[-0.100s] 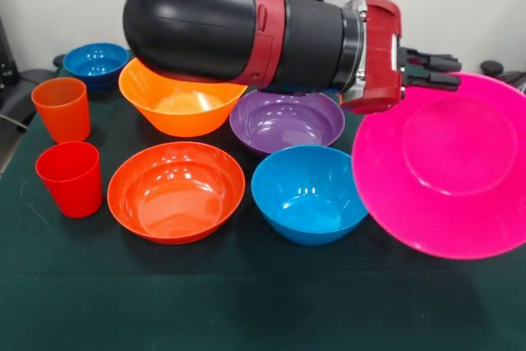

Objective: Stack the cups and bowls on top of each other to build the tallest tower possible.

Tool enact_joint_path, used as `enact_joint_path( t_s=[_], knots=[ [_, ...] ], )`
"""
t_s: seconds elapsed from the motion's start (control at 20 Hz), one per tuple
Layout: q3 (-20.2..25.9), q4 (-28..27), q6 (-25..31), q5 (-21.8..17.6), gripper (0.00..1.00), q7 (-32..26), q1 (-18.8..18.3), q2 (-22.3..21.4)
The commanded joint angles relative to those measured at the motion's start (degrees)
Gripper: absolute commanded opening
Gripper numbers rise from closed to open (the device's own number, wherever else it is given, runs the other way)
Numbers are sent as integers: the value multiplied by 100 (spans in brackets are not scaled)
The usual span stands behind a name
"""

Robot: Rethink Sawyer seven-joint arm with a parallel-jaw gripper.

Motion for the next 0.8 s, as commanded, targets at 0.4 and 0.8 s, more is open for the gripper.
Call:
enact_joint_path(
  t_s=[0.4,0.8],
  knots=[
    [1072,-2204,1186,-1935,0,105,-19,707],
    [1402,-2605,1736,-2537,0,-99,-15,1000]
  ],
)
